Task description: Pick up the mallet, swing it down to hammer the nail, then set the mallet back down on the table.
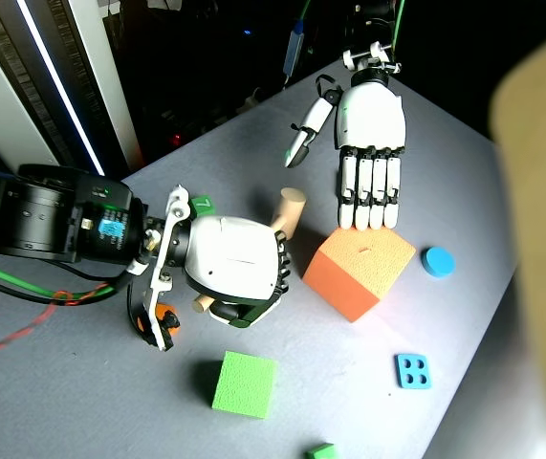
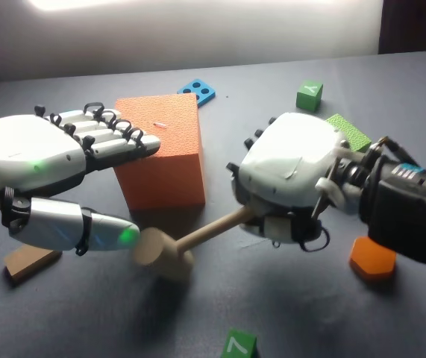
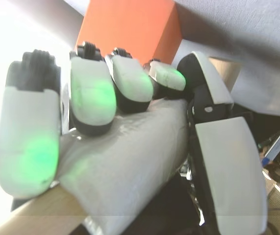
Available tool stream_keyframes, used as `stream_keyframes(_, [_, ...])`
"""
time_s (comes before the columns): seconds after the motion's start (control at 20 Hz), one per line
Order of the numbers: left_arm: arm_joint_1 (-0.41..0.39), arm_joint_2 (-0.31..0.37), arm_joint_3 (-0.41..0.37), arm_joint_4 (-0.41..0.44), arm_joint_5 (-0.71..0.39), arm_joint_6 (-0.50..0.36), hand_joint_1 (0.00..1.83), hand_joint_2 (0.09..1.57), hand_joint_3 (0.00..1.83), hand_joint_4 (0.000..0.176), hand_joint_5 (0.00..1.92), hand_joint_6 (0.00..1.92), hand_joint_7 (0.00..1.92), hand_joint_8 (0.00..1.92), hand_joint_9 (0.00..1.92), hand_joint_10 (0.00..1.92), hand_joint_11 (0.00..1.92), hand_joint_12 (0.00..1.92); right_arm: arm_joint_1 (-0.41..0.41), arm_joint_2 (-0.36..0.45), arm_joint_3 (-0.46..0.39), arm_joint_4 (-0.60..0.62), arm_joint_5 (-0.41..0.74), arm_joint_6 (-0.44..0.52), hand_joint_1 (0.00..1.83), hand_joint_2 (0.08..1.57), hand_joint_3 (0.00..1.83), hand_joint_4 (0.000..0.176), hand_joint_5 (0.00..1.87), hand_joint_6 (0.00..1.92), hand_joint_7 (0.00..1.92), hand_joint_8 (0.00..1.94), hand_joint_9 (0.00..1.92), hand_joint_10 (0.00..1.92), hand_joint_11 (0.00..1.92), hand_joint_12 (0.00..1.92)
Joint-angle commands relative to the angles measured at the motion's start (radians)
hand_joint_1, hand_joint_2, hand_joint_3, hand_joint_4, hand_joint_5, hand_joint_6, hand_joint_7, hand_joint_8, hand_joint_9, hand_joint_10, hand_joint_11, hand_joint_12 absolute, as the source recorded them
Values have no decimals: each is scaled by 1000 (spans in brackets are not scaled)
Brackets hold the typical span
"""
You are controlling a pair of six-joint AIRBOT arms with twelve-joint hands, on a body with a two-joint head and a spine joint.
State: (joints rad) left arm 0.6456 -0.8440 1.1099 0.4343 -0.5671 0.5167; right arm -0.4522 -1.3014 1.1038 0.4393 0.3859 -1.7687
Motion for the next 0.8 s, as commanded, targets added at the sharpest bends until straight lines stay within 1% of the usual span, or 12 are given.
stream_keyframes(0.0, [-18, 11, 9, -23, -92, -9, 0, 1162, 0, 0, 51, 15, 90, 13, 72, 9, 32, 27, 6, 0, 0, -24, 109, 4, 595, 1498, 0, 176, 1378, 1921, 1606, 1941, 1728, 1921, 1854, 1921])
stream_keyframes(0.05, [-31, 14, 13, -8, -92, -25, 0, 1161, 0, 0, 40, 8, 83, 8, 68, 7, 22, 24, 2, -4, 0, -24, 111, 4, 566, 1506, 0, 176, 1387, 1921, 1606, 1941, 1726, 1921, 1850, 1921])
stream_keyframes(0.2, [-89, 14, 41, 151, -69, -167, 0, 1161, 0, 0, 46, 8, 83, 6, 70, 6, 20, 25, -10, -9, 2, -24, 117, 3, 514, 1519, 3, 176, 1375, 1921, 1593, 1941, 1722, 1921, 1844, 1921])
stream_keyframes(0.25, [-102, 15, 47, 170, -69, -183, 0, 1165, 0, 0, 47, 8, 81, 5, 67, 4, 13, 23, -13, -11, 4, -24, 117, 3, 510, 1519, 2, 176, 1387, 1921, 1595, 1941, 1727, 1921, 1855, 1921])
stream_keyframes(0.4, [-135, 28, 47, 182, -72, -191, 0, 1161, 0, 0, 36, 0, 70, 0, 62, 1, 6, 24, -19, -15, 4, -24, 116, 1, 525, 1513, 0, 176, 1393, 1921, 1599, 1941, 1734, 1921, 1873, 1921])
stream_keyframes(0.65, [-157, 60, 25, 182, -71, -191, 0, 1164, 0, 0, 36, 3, 61, 2, 47, 2, 0, 0, -20, -17, 9, -24, 117, -8, 568, 1492, 0, 176, 1369, 1921, 1574, 1941, 1709, 1921, 1865, 1921])
stream_keyframes(0.75, [-160, 73, 15, 182, -73, -191, 0, 1157, 0, 0, 48, 6, 83, 10, 71, 10, 20, 10, -21, -17, 9, -24, 117, -8, 516, 1507, 4, 176, 1366, 1921, 1550, 1941, 1697, 1921, 1854, 1921])
